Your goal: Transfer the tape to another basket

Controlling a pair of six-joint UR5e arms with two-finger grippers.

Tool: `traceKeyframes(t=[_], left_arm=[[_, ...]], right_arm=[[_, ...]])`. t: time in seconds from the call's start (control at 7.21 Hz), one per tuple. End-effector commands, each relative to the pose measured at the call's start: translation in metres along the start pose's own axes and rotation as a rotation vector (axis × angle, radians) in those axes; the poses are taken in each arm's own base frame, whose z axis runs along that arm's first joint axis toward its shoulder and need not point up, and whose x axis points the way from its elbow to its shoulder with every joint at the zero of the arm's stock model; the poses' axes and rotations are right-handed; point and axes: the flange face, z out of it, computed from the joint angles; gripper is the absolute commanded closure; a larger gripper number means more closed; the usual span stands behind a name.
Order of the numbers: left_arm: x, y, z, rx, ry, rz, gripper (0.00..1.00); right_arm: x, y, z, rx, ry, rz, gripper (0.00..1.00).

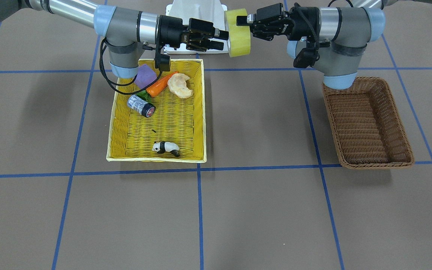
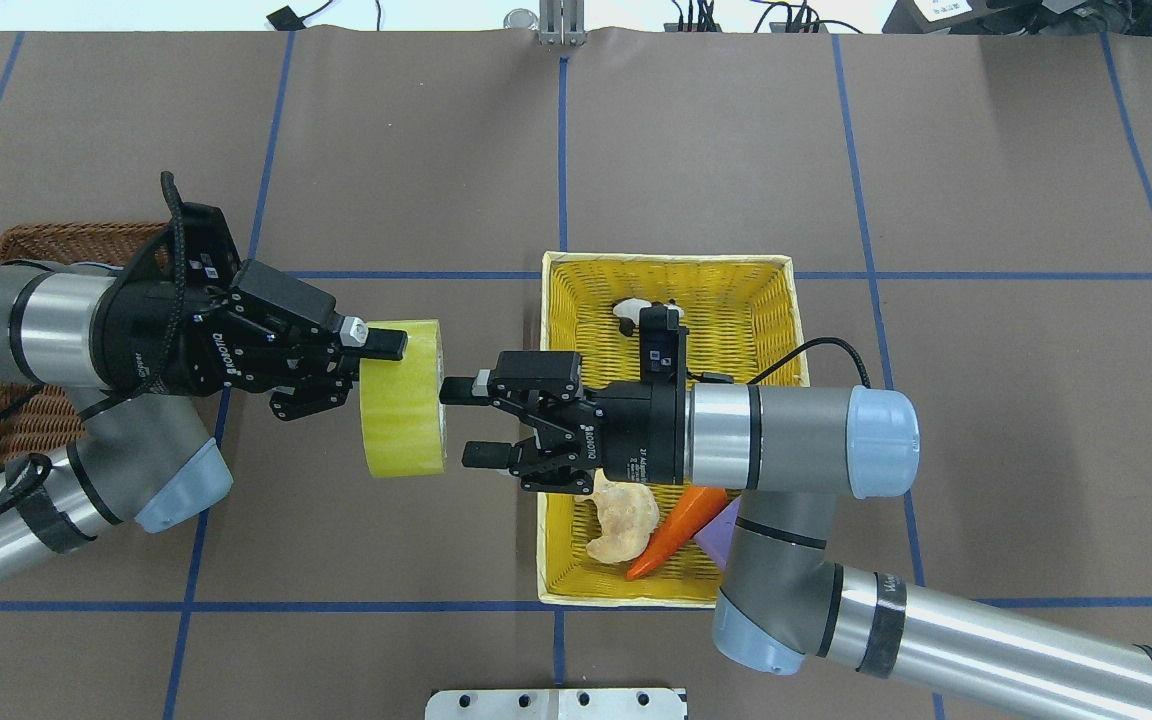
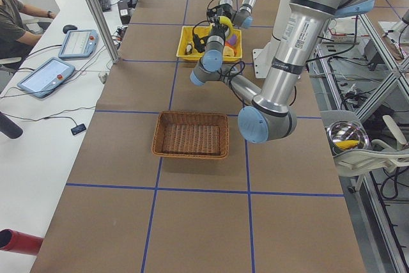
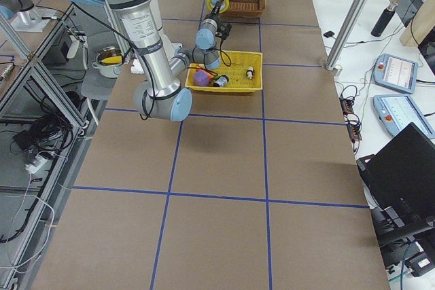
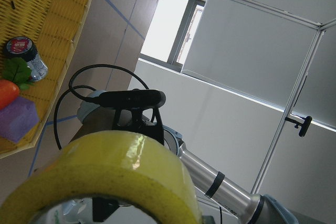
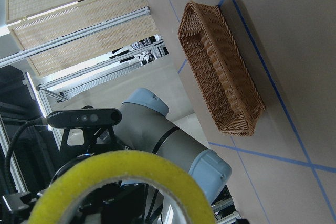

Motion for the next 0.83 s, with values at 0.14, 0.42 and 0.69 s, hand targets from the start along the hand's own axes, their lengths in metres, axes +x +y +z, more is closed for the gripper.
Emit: traceKeyframes(t=[0.14,0.42,0.69], left_arm=[[0.007,-0.006,-0.014,0.046,0.017,0.027,1.00],[0.028,-0.036,-0.078,0.210,0.005,0.101,1.00],[0.025,-0.062,-0.124,0.380,-0.094,0.127,1.00]], right_arm=[[-0.015,-0.041,-0.046,0.069,-0.021,-0.081,0.00],[-0.047,-0.099,-0.099,0.149,0.067,-0.171,0.00],[-0.080,-0.160,-0.177,0.225,0.269,-0.355,0.00]])
